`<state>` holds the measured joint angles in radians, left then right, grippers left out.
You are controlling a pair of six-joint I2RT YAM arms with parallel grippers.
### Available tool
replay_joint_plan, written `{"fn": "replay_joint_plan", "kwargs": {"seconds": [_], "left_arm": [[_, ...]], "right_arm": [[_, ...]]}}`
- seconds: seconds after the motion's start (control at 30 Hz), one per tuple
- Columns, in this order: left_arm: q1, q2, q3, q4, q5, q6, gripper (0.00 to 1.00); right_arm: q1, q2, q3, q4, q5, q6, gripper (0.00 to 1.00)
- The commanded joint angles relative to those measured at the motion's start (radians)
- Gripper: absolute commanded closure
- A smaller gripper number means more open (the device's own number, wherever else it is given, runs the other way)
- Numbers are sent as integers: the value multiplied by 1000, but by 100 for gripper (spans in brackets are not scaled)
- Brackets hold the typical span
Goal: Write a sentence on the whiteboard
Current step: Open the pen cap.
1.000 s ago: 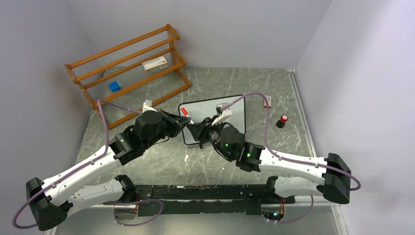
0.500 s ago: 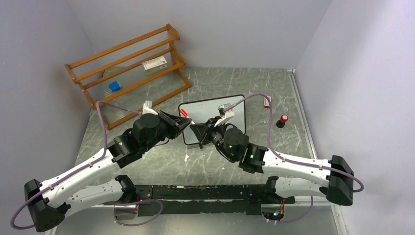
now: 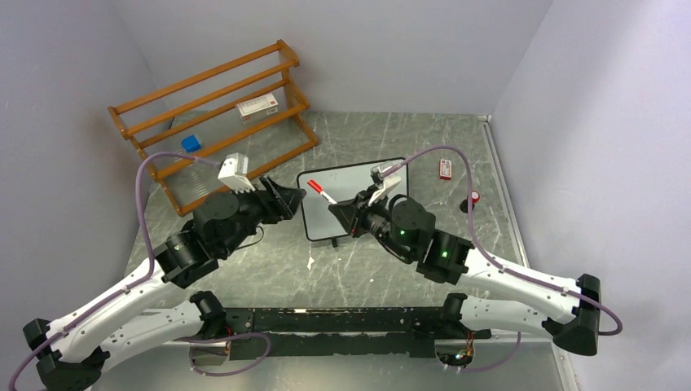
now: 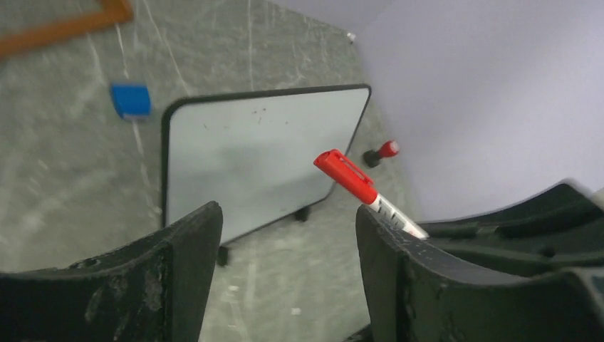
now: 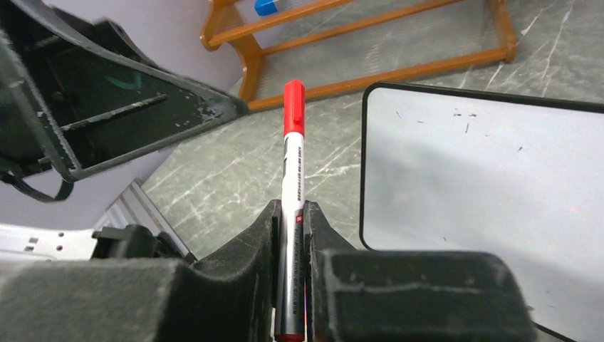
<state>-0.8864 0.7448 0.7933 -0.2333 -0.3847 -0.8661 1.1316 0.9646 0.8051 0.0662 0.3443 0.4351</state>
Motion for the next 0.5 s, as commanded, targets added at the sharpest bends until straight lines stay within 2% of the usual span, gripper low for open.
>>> {"fn": "replay_joint_plan", "kwargs": {"seconds": [0.0,0.23,0.47], "left_arm": [[2,14,101,-35,91,480,27],[1,36,150,-121,216,979,24],[1,9,158,-139,481,1261,21]], "right_arm": [[-50,-35,82,-163,-111,-77,100],[-217,-27,176,-326,-421,-120,100],[-246,-41,207,-414,-572,-257,100]]}}
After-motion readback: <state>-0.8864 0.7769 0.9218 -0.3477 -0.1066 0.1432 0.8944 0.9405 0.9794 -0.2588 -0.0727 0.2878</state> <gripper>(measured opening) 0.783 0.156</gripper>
